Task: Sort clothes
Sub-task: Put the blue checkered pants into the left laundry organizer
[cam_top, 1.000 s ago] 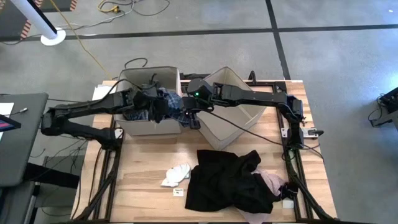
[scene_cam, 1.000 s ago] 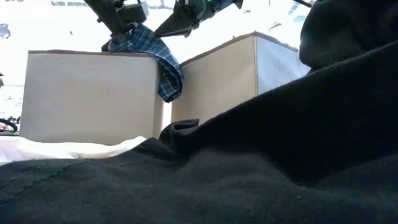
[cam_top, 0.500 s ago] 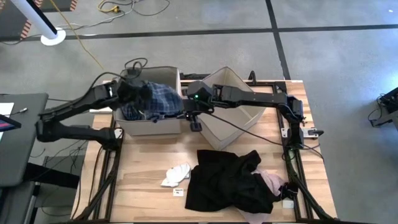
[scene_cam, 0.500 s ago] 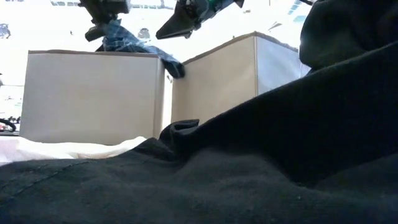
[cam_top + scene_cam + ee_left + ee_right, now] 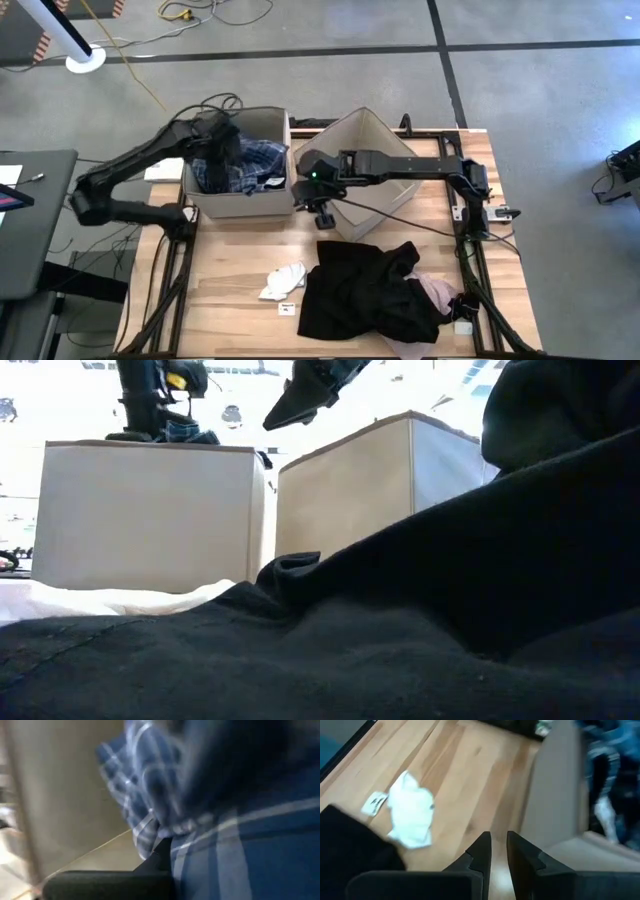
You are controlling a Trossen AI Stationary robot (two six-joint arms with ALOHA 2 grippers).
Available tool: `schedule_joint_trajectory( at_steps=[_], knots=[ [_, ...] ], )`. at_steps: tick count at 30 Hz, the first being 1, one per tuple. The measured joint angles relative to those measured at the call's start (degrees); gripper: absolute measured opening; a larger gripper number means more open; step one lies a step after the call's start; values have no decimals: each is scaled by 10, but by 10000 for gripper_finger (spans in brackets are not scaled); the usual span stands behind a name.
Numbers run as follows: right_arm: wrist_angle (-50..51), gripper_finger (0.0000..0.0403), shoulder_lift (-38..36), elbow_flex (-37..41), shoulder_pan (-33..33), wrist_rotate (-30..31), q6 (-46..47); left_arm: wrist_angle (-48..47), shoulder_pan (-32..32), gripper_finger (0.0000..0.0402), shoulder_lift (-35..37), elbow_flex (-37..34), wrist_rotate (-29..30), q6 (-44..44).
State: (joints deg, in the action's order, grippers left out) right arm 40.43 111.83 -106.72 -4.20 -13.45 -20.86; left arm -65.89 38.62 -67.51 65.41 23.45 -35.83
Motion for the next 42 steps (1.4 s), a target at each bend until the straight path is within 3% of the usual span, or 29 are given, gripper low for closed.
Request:
schedule_joint_trajectory(
  at_steps=[14, 22, 31, 36, 42],
  knots=[
    [88, 78, 0, 0, 82, 0, 10, 11, 26, 0, -227, 0, -30, 12],
    [88, 78, 0, 0, 131, -1, 11, 11, 32, 7, -290, 0, -48, 26],
    [90, 78, 0, 2, 156, 0, 13, -21, 32, 73, -239, 20, -67, 47],
    [97, 78, 0, 2, 162, 0, 14, -78, 25, 110, -159, 60, -68, 53],
    [106, 78, 0, 2, 162, 0, 24, -91, 18, 116, -35, 107, -68, 55]
  ],
)
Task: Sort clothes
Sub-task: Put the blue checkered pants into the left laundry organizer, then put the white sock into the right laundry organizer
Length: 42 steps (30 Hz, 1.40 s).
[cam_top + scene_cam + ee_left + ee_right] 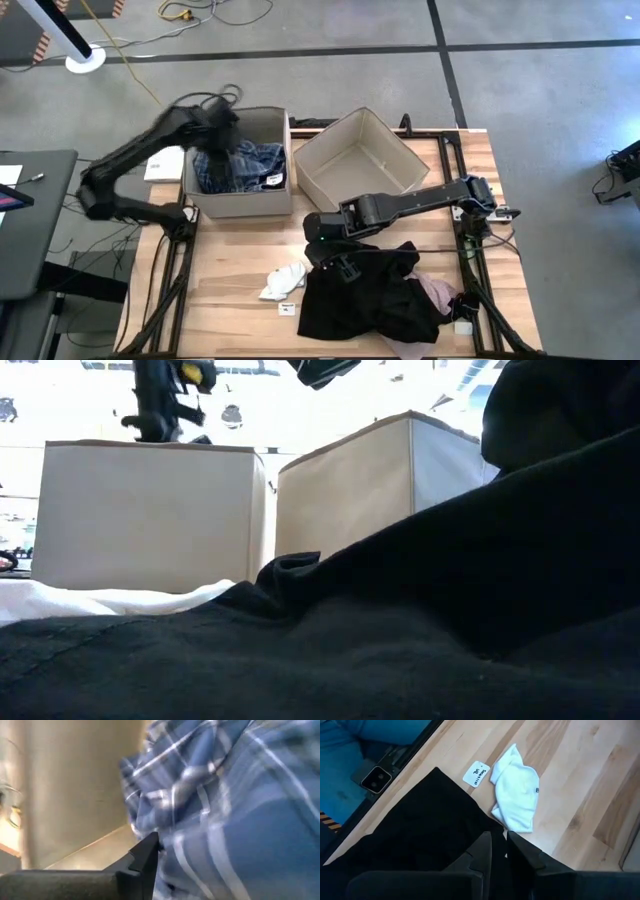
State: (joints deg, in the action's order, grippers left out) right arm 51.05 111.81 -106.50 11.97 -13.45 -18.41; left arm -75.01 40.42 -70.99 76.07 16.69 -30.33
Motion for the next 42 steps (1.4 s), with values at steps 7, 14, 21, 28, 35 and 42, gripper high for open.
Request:
schedule_joint_trajectory(
  at_steps=[7, 14, 21, 28, 35, 42],
  knots=[
    [7, 78, 0, 0, 1, 0, 5, -4, 0, 116, 137, 39, -21, 36],
    [14, 78, 0, 0, 1, 0, 14, -19, 0, 116, 240, 43, -193, 87],
    [24, 78, 0, 0, 6, 0, 21, -16, -14, 116, 296, 22, -442, 137],
    [26, 78, 0, 0, 12, -1, 30, 19, -45, 116, 362, -110, -460, 166],
    [26, 78, 0, 0, 11, -1, 30, 71, -74, 116, 401, -249, -465, 178],
    [26, 78, 0, 0, 10, -1, 30, 176, -119, 116, 408, -308, -472, 194]
  ],
)
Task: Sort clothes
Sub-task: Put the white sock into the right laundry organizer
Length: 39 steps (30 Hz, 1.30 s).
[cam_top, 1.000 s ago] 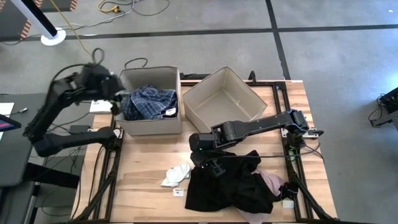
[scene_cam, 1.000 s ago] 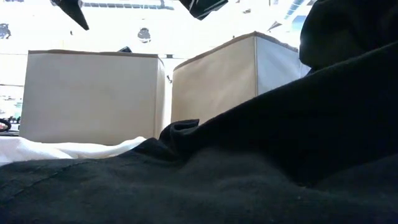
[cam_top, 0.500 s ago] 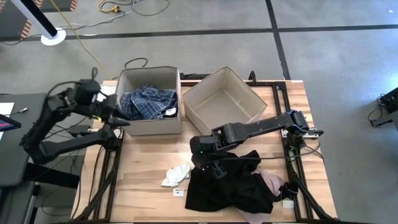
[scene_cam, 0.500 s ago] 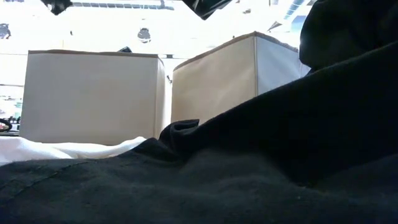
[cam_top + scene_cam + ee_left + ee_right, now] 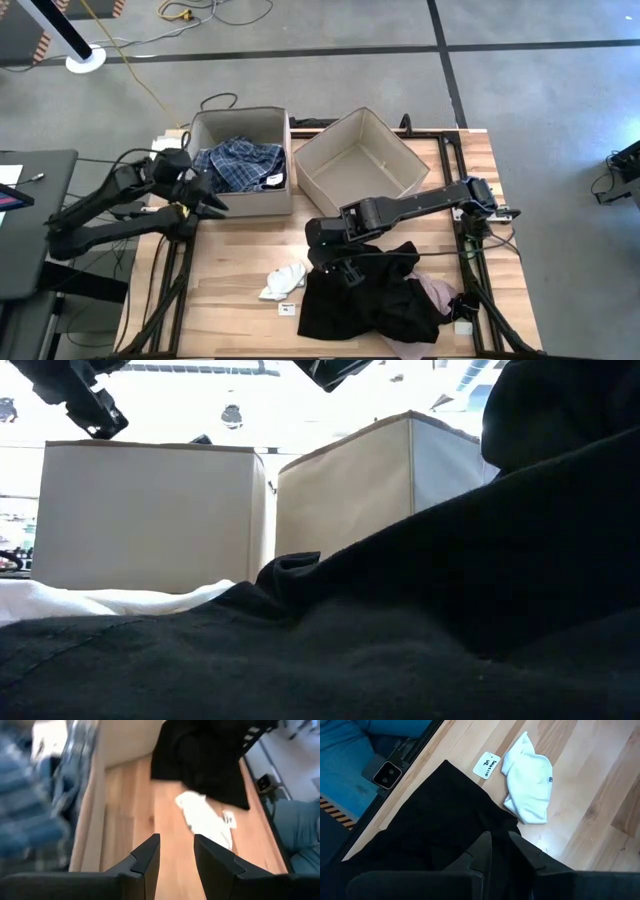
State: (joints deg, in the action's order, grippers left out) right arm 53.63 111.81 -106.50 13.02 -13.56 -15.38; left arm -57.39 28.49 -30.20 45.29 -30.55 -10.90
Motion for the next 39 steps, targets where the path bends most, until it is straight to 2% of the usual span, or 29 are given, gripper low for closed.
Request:
schedule_joint_trajectory(
  at_steps=[10, 14, 29, 39],
  knots=[
    [0, 78, 0, 0, 0, 0, -1, 206, -137, 116, -23, -44, -5, 58],
    [0, 78, 0, 0, 0, 0, -2, 272, -202, 116, -52, -60, 18, 76],
    [0, 78, 0, 0, 0, 0, -12, 350, -448, 116, -218, -62, 253, 89],
    [0, 78, 0, 0, 1, 0, -11, 419, -548, 116, -371, -62, 379, 118]
  ],
)
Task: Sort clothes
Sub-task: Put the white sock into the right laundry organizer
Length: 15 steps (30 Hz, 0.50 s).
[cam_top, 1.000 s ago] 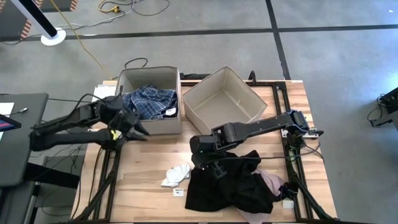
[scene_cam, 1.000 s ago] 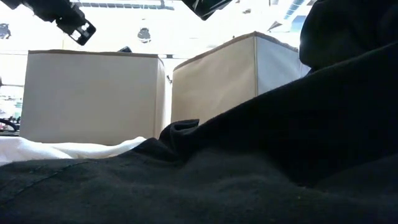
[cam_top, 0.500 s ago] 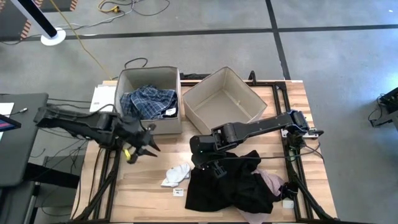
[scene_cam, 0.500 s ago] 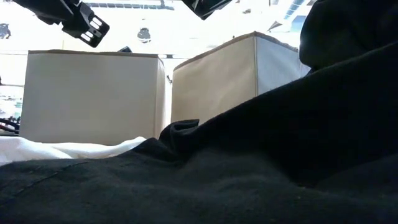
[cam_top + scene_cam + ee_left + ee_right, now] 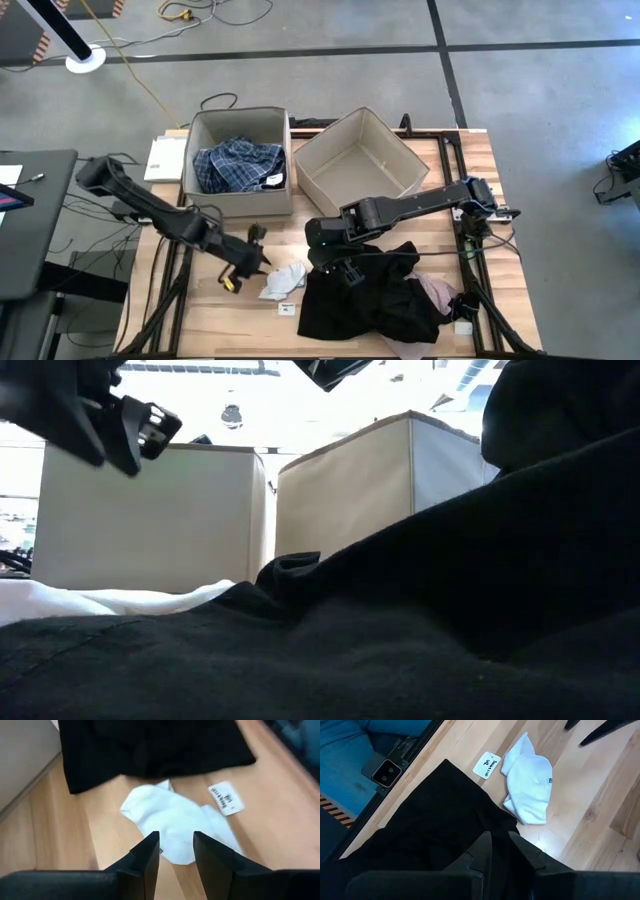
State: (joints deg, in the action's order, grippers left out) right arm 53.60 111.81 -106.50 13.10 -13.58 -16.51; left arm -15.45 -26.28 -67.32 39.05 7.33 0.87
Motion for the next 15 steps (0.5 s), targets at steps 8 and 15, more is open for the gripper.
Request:
schedule_joint_trajectory(
  at_steps=[8, 15],
  knots=[
    [0, 78, 0, 0, 0, 0, 0, 75, -22, 116, -133, 0, 23, 18],
    [0, 78, 0, 0, 2, 0, 2, 135, -22, 116, -211, 1, 30, 16]
  ],
)
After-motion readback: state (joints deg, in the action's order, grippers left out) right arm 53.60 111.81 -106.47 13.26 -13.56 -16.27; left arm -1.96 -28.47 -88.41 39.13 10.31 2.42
